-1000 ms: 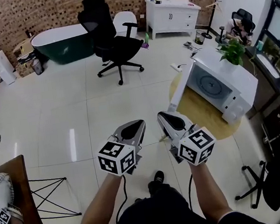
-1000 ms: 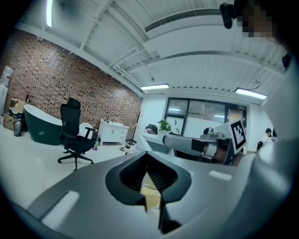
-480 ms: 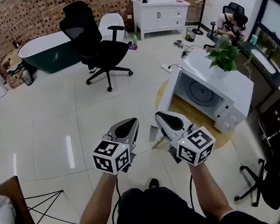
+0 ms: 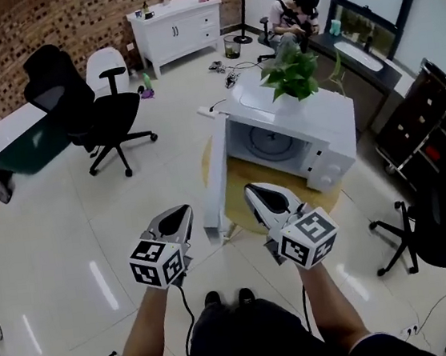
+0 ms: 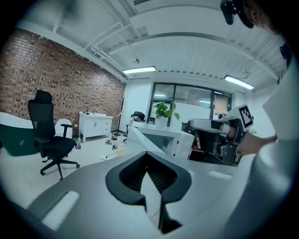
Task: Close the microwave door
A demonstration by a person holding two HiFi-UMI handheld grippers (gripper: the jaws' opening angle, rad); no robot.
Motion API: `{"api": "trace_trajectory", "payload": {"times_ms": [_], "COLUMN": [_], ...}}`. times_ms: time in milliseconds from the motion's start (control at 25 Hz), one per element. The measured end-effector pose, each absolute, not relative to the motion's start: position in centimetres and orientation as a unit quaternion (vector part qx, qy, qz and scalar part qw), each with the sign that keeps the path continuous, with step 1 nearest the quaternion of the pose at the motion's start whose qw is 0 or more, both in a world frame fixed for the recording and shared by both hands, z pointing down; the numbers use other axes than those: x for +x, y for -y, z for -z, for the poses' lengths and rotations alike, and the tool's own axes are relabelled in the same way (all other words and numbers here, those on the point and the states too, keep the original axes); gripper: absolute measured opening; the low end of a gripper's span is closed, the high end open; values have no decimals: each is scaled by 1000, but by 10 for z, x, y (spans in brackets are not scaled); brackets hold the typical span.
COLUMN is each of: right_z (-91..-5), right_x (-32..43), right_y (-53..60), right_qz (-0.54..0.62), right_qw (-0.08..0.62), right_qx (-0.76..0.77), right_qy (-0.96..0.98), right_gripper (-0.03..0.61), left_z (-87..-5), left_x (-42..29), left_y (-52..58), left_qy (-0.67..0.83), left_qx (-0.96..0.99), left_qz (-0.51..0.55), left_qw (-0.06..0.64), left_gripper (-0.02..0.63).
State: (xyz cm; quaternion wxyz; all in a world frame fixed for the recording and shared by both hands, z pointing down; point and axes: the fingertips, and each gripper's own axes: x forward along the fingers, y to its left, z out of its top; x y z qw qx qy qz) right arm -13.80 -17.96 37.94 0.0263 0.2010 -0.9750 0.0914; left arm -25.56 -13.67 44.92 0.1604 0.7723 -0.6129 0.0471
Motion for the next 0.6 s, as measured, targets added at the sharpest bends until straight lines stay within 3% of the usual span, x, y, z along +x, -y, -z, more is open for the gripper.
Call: {"api": "trace_trajectory", "payload": {"times_ms": [600], "right_z": [-378], "right_x": [-62], "right_y": [197], "right_qz": [-94], "right_qw": [16], "right_qx": [375], "right_qy": [922], "right_gripper": [2], "left_z": [-493], "left_x": [-243], "left_y": [166], "left_qy": [513], "left_qx": [833], "left_qz": [-101], "left_qw": [179], "left_gripper": [11]}}
